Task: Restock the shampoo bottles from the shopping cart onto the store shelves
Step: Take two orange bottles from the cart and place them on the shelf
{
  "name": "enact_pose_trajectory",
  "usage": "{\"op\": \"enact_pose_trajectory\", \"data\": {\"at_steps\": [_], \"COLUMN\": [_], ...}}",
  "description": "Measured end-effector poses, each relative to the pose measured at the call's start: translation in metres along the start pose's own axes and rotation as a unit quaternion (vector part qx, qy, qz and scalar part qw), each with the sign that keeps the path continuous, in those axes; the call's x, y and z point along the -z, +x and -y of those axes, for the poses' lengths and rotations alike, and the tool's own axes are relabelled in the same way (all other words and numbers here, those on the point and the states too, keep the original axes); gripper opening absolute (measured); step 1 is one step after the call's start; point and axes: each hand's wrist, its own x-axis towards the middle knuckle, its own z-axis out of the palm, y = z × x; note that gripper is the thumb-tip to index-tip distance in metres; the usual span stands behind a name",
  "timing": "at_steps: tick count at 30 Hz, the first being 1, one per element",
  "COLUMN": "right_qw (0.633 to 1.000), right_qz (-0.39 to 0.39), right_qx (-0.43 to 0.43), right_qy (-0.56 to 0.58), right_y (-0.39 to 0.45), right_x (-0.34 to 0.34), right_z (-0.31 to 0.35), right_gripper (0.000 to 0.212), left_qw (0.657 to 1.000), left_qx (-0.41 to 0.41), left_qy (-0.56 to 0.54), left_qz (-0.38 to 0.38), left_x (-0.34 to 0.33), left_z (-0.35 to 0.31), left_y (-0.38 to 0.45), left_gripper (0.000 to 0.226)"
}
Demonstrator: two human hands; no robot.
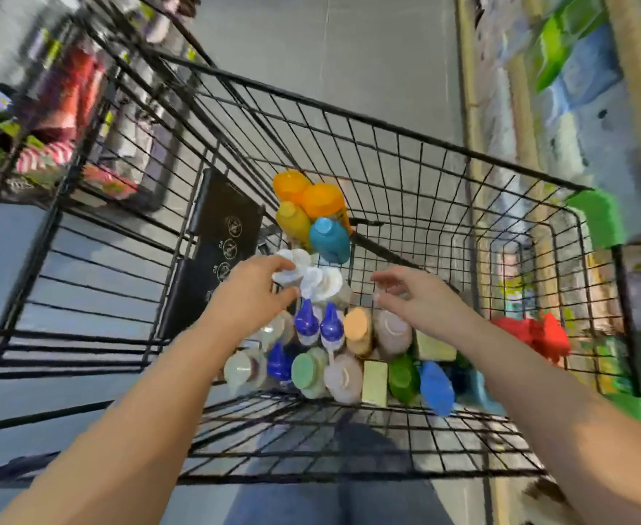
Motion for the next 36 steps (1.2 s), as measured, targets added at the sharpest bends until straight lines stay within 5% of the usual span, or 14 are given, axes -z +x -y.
{"op": "enact_pose_trajectory", "data": {"at_steps": [19, 27, 36], "right_qw": [0.985, 0.972, 0.976], "right_qz": [-0.046, 0.026, -0.017], "right_qx": [0.038, 0.056, 0.045], "right_qy": [-0.161, -0.228, -0.211], "right_y": [0.185, 0.233, 0.229], "right_x": [0.000, -0.018, -0.020], "right_z": [0.034, 0.025, 0.010], "right_gripper": [0.053, 0.062, 0.058], "left_qw": [0.994, 0.993, 0.996], "left_qx": [-0.064, -0.064, -0.035], "left_qy": [0.093, 0.096, 0.081], "left_qz": [-0.008, 0.024, 0.015], "left_x": [0.020, 0.003, -0.006], "left_z": [0.042, 0.050, 0.043], "left_y": [0.198, 0.233, 0.245], "left_gripper": [0.051, 0.062, 0.063]}}
